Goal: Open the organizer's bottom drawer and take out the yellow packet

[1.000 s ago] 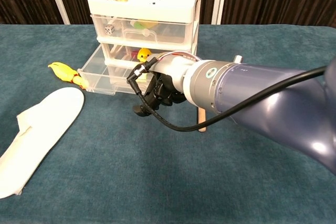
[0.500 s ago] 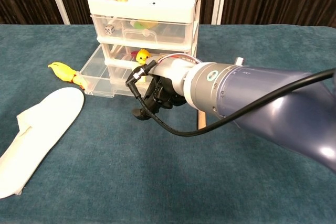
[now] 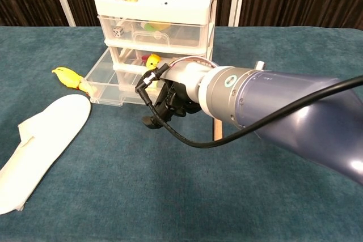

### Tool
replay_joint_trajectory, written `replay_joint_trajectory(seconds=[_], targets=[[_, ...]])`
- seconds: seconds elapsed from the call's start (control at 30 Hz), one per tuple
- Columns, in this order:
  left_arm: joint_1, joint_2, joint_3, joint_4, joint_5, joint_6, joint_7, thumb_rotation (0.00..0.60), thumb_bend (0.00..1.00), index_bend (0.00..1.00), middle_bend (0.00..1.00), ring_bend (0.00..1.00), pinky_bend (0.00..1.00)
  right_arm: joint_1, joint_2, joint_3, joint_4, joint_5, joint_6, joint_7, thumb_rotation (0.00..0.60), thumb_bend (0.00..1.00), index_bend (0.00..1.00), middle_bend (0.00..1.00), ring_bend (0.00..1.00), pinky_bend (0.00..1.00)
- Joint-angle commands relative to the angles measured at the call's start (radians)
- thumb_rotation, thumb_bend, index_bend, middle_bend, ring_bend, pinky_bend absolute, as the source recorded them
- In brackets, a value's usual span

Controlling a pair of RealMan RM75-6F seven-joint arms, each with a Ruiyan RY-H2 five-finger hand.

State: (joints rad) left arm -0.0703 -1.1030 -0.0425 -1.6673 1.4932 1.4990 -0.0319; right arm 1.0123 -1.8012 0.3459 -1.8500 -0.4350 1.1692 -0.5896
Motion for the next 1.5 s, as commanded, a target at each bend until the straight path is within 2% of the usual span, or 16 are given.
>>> replay_joint_trajectory(seconds=[0.03, 0.53, 0.93, 1.33, 1.43, 1.5], targets=[[0.000, 0.000, 0.000, 0.000, 0.000, 0.000, 0.000, 0.600, 0.47, 0.04, 0.00, 0.00, 0.00, -0.002, 0.003, -0.002, -0.004, -0.003, 0.007, 0.000, 0.600, 0.47, 0.22, 0.82, 0.85, 0.99], [0.001, -0.001, 0.001, 0.000, 0.001, 0.001, 0.006, 0.600, 0.47, 0.04, 0.00, 0.00, 0.00, -0.017, 0.013, -0.019, -0.051, -0.021, 0.040, -0.001, 0.600, 0.47, 0.17, 0.83, 0.86, 0.99], [0.000, 0.000, 0.001, -0.003, -0.004, -0.003, 0.011, 0.600, 0.47, 0.04, 0.00, 0.00, 0.00, -0.017, 0.019, -0.017, -0.041, -0.001, 0.047, -0.011, 0.600, 0.47, 0.16, 0.83, 0.87, 0.99], [0.001, 0.000, 0.002, -0.004, -0.002, -0.002, 0.012, 0.600, 0.47, 0.04, 0.00, 0.00, 0.00, -0.010, 0.053, 0.012, -0.108, -0.017, 0.068, -0.028, 0.600, 0.47, 0.16, 0.84, 0.87, 0.99], [0.001, 0.002, 0.001, -0.006, -0.004, -0.003, 0.009, 0.600, 0.47, 0.04, 0.00, 0.00, 0.00, 0.003, 0.072, 0.033, -0.107, -0.018, 0.065, -0.041, 0.600, 0.43, 0.16, 0.84, 0.87, 1.00], [0.001, 0.004, 0.001, -0.008, -0.007, -0.004, 0.005, 0.600, 0.47, 0.04, 0.00, 0.00, 0.00, 0.011, 0.096, 0.040, -0.100, -0.027, 0.050, -0.053, 0.600, 0.36, 0.17, 0.86, 0.89, 1.00]])
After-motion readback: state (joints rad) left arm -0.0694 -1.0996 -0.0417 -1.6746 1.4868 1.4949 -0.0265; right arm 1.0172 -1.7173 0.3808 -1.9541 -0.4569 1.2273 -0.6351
